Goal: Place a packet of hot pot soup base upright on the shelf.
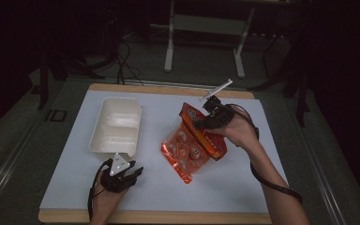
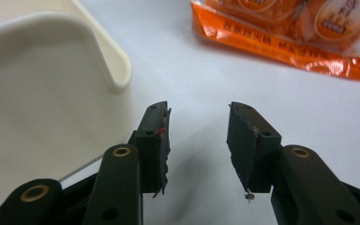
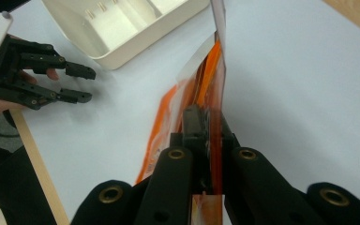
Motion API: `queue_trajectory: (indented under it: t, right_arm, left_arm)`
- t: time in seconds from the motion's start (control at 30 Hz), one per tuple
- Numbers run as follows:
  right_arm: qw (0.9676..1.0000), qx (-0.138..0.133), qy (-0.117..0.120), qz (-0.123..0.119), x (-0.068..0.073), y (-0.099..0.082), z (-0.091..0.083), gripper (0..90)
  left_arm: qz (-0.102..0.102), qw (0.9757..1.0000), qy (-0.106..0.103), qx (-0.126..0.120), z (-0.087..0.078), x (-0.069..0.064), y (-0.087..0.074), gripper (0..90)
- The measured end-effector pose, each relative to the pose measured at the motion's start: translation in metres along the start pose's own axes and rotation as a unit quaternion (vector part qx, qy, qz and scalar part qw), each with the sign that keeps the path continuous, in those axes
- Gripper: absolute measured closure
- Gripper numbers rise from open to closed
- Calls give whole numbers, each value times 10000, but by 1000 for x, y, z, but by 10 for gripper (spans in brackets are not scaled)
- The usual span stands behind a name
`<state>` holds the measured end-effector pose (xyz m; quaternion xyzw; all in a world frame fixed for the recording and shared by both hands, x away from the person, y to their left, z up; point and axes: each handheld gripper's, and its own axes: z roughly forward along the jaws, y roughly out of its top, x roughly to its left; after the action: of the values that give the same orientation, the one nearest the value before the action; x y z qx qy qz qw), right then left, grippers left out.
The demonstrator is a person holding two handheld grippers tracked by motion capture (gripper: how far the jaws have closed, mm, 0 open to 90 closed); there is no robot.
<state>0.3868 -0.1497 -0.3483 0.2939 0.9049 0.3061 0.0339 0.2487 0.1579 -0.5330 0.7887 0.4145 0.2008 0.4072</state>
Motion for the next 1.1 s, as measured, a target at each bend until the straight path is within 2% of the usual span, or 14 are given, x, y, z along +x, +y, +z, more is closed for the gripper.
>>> queue_trajectory:
  t: [0.23,0.73,1.1]
  right_arm:
    - [9999,13,-114,-72,4,11,-6,900]
    - [9994,-126,-276,-183,14,33,-3,900]
    - [9954,-696,-608,-266,24,45,-1,900]
  left_arm:
    - [22,10000,-41,-14,0,-1,1,583]
    - [-31,10000,-42,-26,-1,0,0,582]
    - [-28,10000,-38,-32,-1,2,0,582]
